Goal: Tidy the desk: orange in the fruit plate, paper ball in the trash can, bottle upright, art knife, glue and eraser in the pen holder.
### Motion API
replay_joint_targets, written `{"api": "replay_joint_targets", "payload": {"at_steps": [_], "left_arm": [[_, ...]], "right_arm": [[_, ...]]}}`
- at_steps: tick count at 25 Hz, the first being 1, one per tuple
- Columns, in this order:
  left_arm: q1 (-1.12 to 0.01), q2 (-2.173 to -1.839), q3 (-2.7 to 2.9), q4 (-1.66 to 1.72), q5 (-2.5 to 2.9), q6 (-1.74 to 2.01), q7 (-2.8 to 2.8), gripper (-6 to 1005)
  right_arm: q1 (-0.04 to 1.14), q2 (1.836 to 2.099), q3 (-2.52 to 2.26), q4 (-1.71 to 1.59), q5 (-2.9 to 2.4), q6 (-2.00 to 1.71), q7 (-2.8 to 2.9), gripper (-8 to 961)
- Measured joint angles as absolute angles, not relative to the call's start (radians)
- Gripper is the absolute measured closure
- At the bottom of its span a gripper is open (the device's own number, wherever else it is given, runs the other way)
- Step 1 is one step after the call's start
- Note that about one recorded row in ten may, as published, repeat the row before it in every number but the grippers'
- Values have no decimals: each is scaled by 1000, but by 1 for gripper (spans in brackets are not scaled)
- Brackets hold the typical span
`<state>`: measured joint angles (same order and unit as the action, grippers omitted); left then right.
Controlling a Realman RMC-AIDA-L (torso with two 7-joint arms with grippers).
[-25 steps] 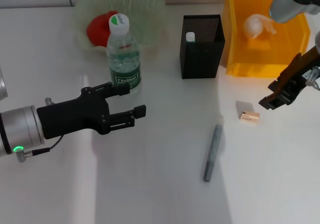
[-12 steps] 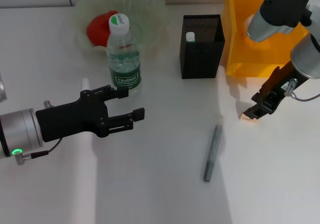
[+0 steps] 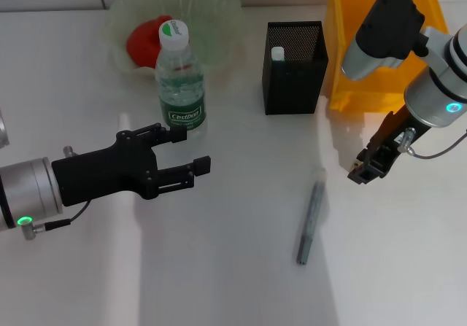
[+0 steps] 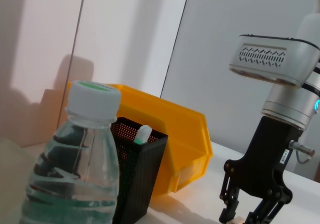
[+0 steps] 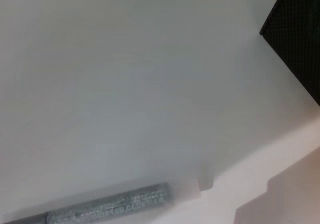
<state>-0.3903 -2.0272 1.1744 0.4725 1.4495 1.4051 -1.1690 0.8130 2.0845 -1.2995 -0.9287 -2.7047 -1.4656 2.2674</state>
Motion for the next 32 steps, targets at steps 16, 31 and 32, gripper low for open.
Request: {"api": "replay_joint_targets", "payload": {"at_steps": [16, 31, 32], "left_arm": [[-387, -2029, 1173, 478, 1449, 1406, -1169, 218], [-384, -2031, 1171, 480, 1450, 1414, -1169, 218], [-384, -2031, 1171, 480, 1450, 1414, -1169, 218]], "right_arm": [[766, 2084, -1287, -1244, -2704, -1576, 2386, 824], [875, 2075, -1145, -1234, -2615, -1357, 2479, 737], [881, 2075, -1144, -1217, -2615, -1349, 2477, 732]]}}
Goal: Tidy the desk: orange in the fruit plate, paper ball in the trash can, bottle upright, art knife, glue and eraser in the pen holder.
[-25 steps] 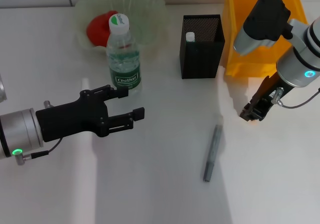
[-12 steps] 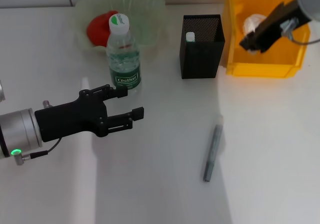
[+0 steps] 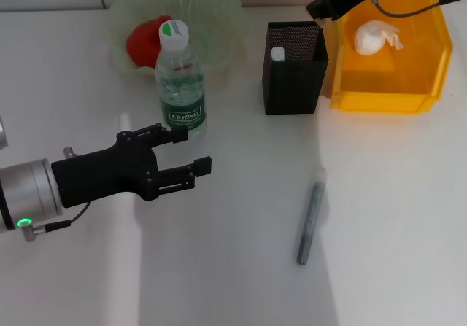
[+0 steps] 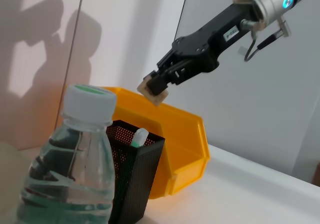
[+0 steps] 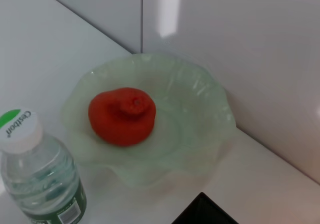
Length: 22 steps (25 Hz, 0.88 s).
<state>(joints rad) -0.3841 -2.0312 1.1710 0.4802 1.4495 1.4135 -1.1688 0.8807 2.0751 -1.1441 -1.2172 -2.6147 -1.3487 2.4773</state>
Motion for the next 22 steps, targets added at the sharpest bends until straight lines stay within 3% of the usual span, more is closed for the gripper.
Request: {"api": "replay_joint_targets", "payload": {"at_steps": [6, 11, 22], "left_arm": [[-380, -2031, 1170, 480, 1450, 1417, -1169, 218], [-380, -2031, 1170, 480, 1450, 1417, -1169, 218], [-369, -2020, 1169, 480, 1450, 1417, -1188, 218]], "right_arm": [[885, 2077, -1143, -1205, -2613, -1337, 2475, 697], [867, 2077, -1141, -1256, -2584, -1381, 2478, 516], [831, 2083, -1227, -1589, -2662, -1809, 2734, 517]]}}
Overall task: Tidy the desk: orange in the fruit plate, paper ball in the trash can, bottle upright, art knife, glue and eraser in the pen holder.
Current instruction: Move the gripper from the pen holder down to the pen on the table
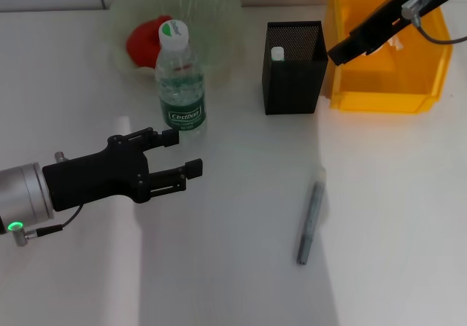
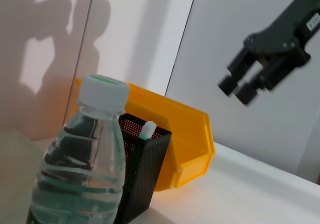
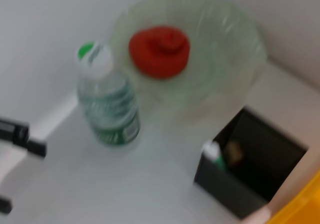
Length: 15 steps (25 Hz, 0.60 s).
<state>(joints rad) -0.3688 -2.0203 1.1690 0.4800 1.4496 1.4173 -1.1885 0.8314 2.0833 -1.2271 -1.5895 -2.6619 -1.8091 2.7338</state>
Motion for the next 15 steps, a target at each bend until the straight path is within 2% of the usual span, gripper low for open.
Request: {"api": "replay_joint_targets", "payload": {"at_steps": [9, 15], "left_arm": [[-372, -2006, 1169, 480, 1450, 1417, -1190, 218], [-375, -2000, 1169, 482, 1451, 1414, -1189, 218]], "right_arm": [[711, 2088, -1498, -1585, -2686, -1715, 2902, 516], [688, 2092, -1548, -1506, -2687, -1631, 2957, 334]]}}
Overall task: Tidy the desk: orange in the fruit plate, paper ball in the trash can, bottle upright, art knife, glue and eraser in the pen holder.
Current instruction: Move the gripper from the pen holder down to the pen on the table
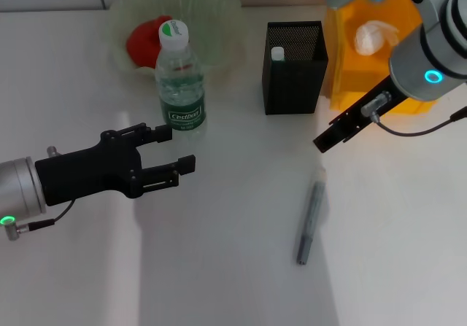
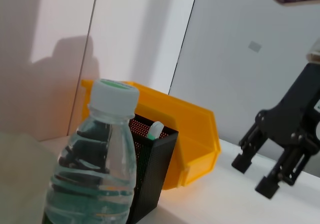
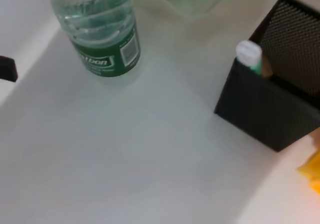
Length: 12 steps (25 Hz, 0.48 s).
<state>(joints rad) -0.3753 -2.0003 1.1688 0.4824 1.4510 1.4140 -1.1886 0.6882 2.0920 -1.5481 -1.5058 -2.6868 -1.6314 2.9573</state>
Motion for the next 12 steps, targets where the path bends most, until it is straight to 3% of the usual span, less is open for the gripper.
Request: {"api": "replay_joint_targets", "payload": {"at_steps": [4, 12], "left_arm": [[-369, -1998, 1169, 490, 1451, 1415, -1190, 218], [-372, -1999, 1169, 491, 1451, 1412, -1190, 218]], "right_arm": [[700, 2093, -1530, -1360, -2595, -1575, 2959, 185], [703, 2094, -1535, -1240, -2575, -1509, 2959, 199]]}}
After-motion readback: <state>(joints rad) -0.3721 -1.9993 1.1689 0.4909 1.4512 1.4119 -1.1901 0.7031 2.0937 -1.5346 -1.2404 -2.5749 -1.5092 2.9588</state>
